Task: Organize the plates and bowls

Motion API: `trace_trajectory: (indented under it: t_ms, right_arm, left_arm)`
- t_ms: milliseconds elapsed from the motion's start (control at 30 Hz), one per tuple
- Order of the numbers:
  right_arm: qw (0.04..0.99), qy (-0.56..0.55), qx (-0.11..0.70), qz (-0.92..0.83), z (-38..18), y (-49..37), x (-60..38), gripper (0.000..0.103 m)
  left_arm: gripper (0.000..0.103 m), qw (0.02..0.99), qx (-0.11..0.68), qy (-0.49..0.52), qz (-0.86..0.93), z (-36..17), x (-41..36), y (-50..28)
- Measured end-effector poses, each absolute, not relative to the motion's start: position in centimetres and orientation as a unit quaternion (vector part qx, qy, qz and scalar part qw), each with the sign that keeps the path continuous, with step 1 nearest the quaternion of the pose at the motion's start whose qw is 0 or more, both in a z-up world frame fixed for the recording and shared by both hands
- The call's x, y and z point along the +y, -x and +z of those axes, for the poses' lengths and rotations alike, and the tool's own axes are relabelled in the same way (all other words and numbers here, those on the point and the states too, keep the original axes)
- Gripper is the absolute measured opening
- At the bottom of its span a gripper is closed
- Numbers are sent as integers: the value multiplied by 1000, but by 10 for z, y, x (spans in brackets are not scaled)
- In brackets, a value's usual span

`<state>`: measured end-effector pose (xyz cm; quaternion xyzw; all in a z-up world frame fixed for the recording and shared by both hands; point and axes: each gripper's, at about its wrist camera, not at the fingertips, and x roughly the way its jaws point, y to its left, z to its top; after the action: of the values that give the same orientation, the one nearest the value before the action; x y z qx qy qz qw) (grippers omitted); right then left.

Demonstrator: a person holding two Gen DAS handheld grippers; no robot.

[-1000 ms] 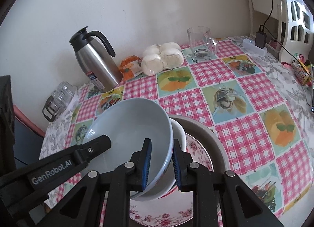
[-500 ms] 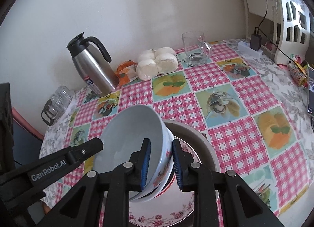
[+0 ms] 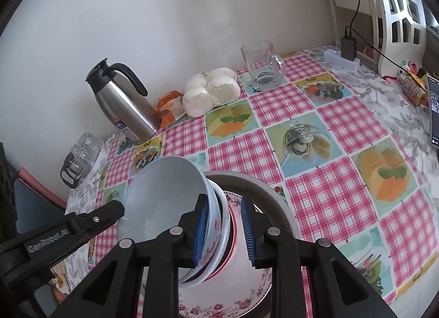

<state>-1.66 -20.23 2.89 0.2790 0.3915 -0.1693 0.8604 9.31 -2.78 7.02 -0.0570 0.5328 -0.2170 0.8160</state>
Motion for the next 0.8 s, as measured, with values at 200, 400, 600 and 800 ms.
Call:
trace_trajectory:
  t_ms: [200,400,600,800]
  right_arm:
    - [867,-270,383,-167,38,25,-199,26]
    - [877,-255,374,-163,45,41,-189,61]
    - [887,-228,369,-158,46,59,-174,72]
    - [887,-216,377,-158,36,70,-165,82]
  left_arm:
    - [20,829,515,67,-209,81,-15,-82]
    - [41,840,503,86,-184,81,12,-66]
    - [73,846,507,78,-148,62,36,-50]
    - [85,850,511,27,-123,34,48,-31]
